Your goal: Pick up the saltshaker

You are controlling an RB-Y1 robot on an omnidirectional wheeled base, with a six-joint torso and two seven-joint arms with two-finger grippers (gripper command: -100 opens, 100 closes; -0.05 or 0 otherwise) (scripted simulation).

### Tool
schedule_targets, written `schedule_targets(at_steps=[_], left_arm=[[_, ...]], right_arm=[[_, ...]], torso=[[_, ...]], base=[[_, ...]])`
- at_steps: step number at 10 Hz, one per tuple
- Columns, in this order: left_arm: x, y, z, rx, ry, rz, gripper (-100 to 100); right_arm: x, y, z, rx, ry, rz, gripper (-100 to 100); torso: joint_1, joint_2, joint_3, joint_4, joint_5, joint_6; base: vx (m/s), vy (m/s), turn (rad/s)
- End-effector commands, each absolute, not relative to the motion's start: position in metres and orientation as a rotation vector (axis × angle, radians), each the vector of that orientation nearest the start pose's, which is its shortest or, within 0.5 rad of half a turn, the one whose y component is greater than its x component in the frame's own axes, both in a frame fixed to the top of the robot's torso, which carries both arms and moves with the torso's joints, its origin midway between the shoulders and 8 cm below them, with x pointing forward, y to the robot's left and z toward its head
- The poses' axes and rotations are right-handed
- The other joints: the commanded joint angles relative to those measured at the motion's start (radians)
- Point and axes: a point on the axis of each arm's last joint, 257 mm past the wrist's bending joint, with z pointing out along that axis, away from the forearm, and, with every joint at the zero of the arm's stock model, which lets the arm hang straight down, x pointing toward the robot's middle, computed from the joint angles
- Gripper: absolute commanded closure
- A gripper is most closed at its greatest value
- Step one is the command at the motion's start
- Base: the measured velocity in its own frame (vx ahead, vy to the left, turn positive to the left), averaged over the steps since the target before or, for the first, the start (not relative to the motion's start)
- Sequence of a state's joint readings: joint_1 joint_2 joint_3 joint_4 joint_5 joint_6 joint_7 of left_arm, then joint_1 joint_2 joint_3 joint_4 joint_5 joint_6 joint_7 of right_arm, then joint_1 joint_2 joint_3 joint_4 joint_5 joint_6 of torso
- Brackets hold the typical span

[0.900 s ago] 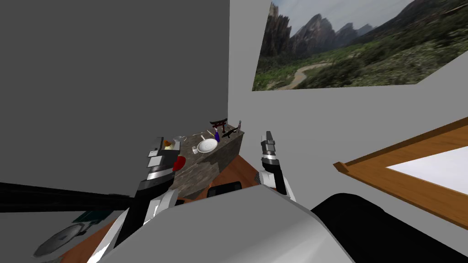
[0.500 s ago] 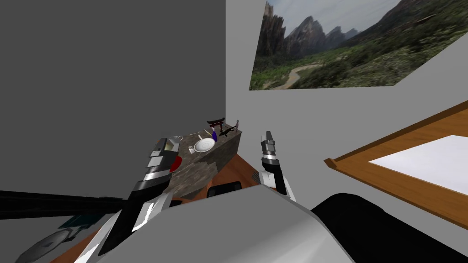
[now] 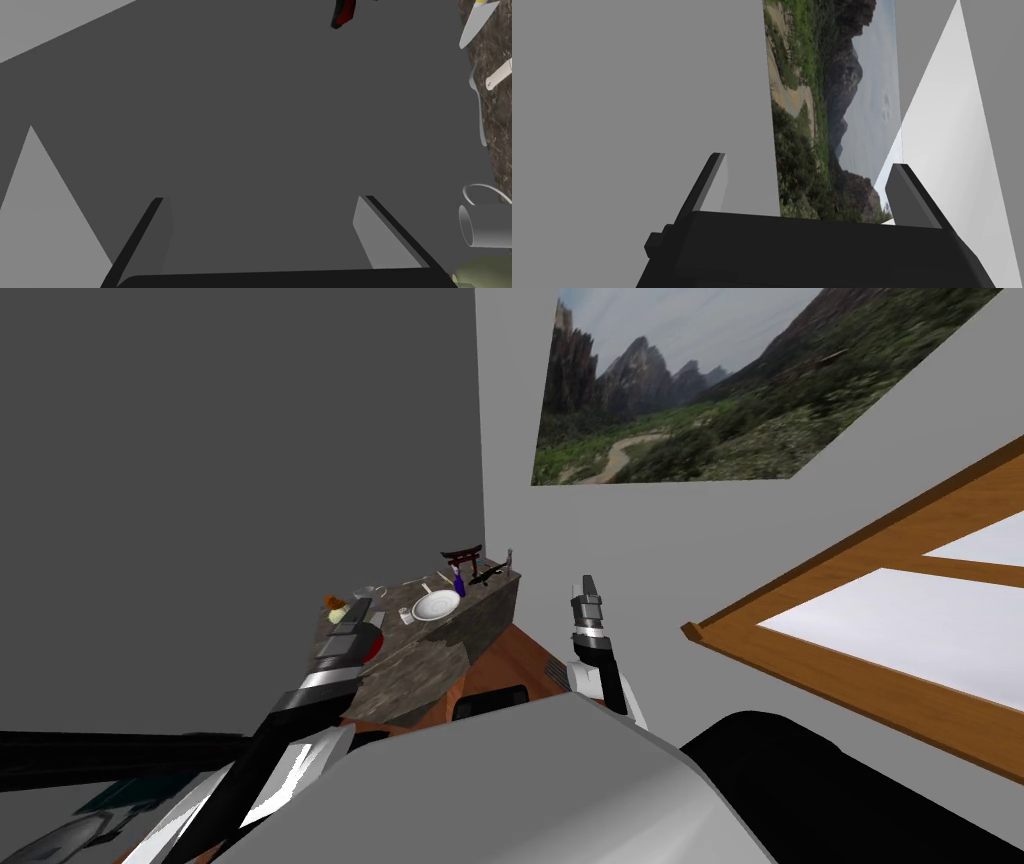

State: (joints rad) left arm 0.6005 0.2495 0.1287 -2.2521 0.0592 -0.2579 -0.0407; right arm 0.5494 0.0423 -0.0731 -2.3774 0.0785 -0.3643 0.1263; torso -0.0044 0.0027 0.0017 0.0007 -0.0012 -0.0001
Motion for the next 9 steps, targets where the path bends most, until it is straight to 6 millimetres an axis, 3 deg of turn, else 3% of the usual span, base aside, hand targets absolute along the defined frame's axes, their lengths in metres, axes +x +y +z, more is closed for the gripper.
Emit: schedule_targets(at_steps=[1,9], left_arm=[[0.365,0.349,-0.074,-0.767,1.072,-0.965,-100],[0.353,0.42,-0.138,-0.803,1.384,-0.626,-100]], right_arm=[[0.338,-0.307,0.026,0.649,0.707,1.017,0],[0.338,-0.307,0.026,0.649,0.707,1.017,0]], torso=[[0.0,0.0,0.0,0.0,0.0,0.0],[0.0,-0.003,-0.002,-0.001,0.0,0.0]], base=[[-0.008,-0.054,-0.072],[0.0,-0.076,-0.094]])
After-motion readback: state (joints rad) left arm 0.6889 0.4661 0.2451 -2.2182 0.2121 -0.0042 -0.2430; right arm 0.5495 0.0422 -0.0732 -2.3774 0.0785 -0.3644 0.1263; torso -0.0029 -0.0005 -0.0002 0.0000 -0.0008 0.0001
